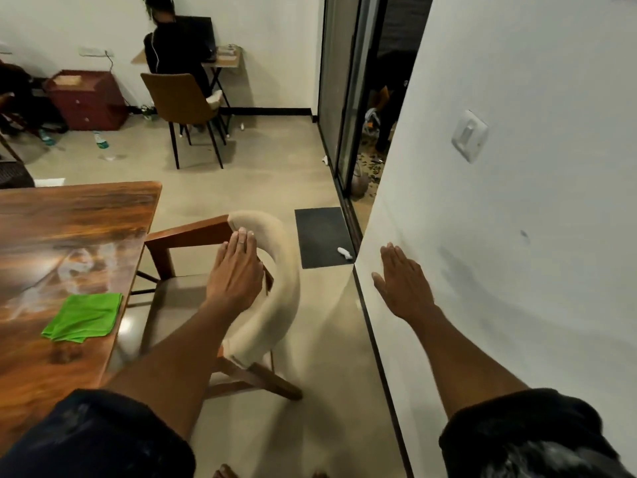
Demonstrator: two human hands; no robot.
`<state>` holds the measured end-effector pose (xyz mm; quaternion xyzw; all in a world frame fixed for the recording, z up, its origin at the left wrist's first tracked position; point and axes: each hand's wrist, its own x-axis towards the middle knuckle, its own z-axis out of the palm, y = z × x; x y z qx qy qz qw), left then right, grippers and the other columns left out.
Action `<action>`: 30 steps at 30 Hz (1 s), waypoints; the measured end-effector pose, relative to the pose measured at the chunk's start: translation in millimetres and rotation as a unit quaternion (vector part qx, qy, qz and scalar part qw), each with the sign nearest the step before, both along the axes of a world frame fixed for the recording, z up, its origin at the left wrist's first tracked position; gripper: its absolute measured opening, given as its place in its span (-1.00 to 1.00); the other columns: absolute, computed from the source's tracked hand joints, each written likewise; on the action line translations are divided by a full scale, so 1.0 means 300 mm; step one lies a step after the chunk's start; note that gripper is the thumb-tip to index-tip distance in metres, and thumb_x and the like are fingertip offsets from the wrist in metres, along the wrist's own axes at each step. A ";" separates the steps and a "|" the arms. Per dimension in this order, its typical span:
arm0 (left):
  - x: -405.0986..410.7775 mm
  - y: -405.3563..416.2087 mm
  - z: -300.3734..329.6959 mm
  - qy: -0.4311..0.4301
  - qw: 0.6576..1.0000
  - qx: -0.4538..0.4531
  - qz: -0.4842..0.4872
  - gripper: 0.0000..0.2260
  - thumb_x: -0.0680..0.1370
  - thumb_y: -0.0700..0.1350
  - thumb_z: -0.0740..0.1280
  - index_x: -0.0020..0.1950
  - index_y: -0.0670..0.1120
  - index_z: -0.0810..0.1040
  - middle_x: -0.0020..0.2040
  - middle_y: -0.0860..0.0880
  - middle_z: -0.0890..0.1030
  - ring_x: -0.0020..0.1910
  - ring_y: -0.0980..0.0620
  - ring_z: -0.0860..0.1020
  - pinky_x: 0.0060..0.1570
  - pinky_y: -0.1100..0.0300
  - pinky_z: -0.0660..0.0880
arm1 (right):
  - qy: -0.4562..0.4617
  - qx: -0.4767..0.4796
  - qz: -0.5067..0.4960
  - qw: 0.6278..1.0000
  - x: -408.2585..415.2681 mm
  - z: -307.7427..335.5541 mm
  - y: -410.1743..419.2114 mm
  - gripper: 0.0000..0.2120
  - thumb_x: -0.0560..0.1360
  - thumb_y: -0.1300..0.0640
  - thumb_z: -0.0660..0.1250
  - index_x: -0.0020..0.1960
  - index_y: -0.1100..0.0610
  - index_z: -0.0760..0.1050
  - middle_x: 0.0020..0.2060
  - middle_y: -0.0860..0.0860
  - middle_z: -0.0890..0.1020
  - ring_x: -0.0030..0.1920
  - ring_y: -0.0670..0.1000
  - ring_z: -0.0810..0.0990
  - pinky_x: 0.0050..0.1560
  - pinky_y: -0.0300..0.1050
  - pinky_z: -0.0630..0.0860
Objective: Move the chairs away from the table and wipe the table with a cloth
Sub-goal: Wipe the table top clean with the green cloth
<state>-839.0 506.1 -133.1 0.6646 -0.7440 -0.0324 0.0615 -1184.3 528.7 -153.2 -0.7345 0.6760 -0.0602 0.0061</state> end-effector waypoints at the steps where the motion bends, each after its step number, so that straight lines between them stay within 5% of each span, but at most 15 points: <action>1: -0.064 0.029 -0.022 0.004 1.000 0.014 -0.009 -0.41 0.78 0.00 0.00 0.73 -0.17 -0.16 0.74 -0.15 -0.12 0.72 -0.09 -0.15 0.66 -0.04 -0.18 | -0.005 0.005 0.004 1.000 -0.009 -0.014 0.021 -0.39 0.75 -0.01 0.16 0.68 0.28 0.13 0.66 0.25 0.23 0.68 0.22 0.19 0.59 0.13 0.23; 15: -0.298 -0.002 -0.018 -0.006 0.999 0.029 -0.032 -0.40 0.78 0.02 0.02 0.72 -0.17 -0.15 0.74 -0.16 -0.10 0.73 -0.10 -0.12 0.69 -0.04 -0.15 | -0.042 -0.006 0.004 0.999 -0.100 -0.101 -0.032 -0.44 0.72 -0.01 0.22 0.62 0.25 0.23 0.61 0.23 0.33 0.64 0.24 0.27 0.53 0.14 0.35; 30: -0.322 -0.200 -0.250 0.049 0.994 0.092 -0.008 -0.40 0.77 -0.01 0.06 0.73 -0.21 -0.09 0.74 -0.19 -0.04 0.73 -0.12 -0.08 0.68 -0.03 -0.14 | -0.053 0.052 -0.018 0.997 -0.014 -0.156 -0.232 -0.38 0.74 -0.04 0.16 0.68 0.24 0.13 0.67 0.20 0.22 0.69 0.18 0.16 0.62 0.06 0.21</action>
